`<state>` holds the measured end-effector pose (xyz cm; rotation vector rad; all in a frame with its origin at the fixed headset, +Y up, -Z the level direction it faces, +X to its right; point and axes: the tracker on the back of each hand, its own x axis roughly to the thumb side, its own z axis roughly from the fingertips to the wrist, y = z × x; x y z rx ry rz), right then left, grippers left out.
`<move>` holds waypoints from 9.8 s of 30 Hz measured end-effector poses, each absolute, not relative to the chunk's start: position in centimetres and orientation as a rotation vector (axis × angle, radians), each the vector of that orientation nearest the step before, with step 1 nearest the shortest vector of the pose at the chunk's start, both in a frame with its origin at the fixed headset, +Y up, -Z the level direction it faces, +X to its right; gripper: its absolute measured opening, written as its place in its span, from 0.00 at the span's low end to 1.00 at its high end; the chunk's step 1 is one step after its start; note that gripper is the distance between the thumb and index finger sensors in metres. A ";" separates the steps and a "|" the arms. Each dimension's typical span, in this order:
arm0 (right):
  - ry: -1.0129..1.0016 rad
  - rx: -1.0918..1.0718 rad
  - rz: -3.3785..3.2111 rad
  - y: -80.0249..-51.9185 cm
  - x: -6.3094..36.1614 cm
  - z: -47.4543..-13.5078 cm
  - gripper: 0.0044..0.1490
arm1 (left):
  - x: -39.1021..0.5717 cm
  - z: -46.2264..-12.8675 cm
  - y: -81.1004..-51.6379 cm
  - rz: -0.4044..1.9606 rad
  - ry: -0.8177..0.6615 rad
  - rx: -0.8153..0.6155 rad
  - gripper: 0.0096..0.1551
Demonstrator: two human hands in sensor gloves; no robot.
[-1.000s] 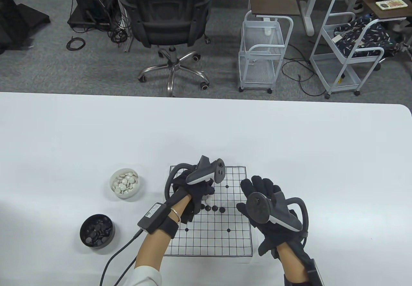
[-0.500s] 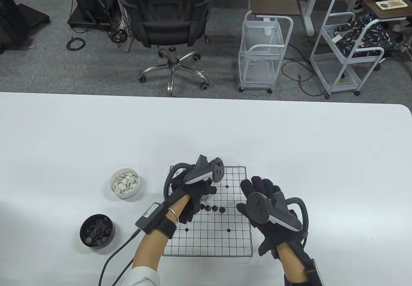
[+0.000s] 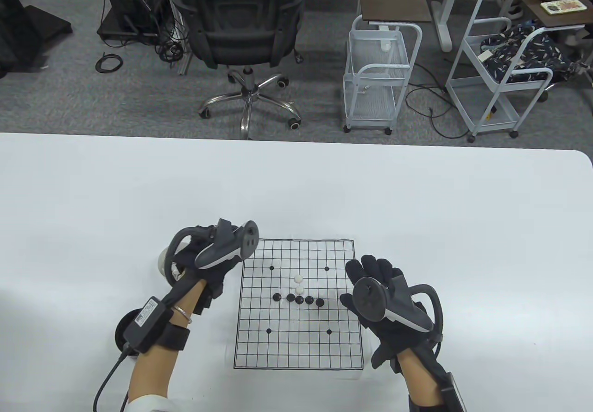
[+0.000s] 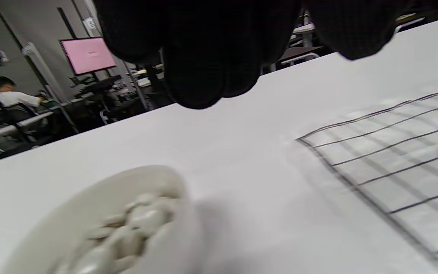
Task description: Place Go stones in plus sign pattern
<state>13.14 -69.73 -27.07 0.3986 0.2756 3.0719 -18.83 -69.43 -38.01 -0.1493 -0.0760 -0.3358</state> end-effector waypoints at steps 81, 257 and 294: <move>0.300 0.412 3.091 -70.0 12.7 -27.1 0.47 | -25.9 -37.9 -69.5 -0.167 -0.017 -0.234 0.25; 0.252 0.360 3.069 -69.7 13.8 -26.6 0.47 | -4.3 -30.8 -74.0 -0.257 -0.462 -0.236 0.23; 0.129 0.507 3.082 -68.6 11.5 -25.4 0.47 | -13.7 -25.9 -68.9 -0.099 -0.316 0.084 0.53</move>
